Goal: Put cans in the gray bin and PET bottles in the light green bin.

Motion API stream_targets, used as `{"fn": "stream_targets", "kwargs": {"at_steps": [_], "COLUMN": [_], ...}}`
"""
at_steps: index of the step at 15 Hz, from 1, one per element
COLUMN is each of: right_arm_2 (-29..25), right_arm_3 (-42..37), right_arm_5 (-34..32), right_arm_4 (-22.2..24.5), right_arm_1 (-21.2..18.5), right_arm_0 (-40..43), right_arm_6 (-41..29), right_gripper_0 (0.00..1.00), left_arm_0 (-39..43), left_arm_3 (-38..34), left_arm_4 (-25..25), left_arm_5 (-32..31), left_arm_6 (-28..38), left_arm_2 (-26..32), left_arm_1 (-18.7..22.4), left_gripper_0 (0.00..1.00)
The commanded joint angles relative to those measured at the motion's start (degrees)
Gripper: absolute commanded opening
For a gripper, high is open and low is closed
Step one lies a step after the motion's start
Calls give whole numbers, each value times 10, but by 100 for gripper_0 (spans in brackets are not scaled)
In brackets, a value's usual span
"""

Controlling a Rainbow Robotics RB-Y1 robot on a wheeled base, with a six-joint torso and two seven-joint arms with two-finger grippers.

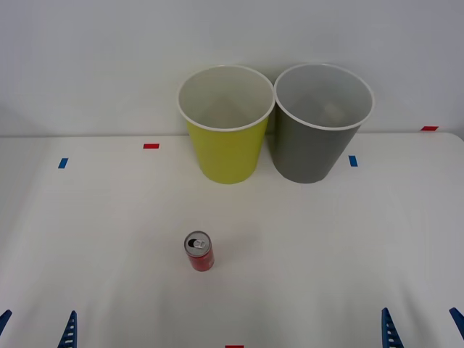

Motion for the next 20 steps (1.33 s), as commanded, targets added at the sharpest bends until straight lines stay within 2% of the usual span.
{"fn": "stream_targets", "kwargs": {"at_steps": [1, 9, 11, 13, 17, 20], "right_arm_2": [0, 0, 0, 0, 0, 0], "right_arm_3": [0, 0, 0, 0, 0, 0], "right_arm_5": [0, 0, 0, 0, 0, 0], "right_arm_4": [0, 0, 0, 0, 0, 0], "right_arm_1": [0, 0, 0, 0, 0, 0], "right_arm_0": [0, 0, 0, 0, 0, 0], "right_arm_6": [0, 0, 0, 0, 0, 0], "right_gripper_0": [100, 100, 100, 100, 100, 100], "left_arm_0": [0, 0, -11, -5, -15, -47], "left_arm_3": [0, 0, 29, 31, 33, 56], "left_arm_4": [0, 0, -2, -3, 6, 52], "left_arm_5": [0, 0, 4, -17, -17, -40], "left_arm_6": [0, 0, -1, -1, -1, -1], "left_arm_2": [0, 0, -13, -12, -19, -40], "left_arm_1": [0, 0, 3, 21, 65, 132], "left_gripper_0": [91, 91, 91, 91, 92, 93]}}
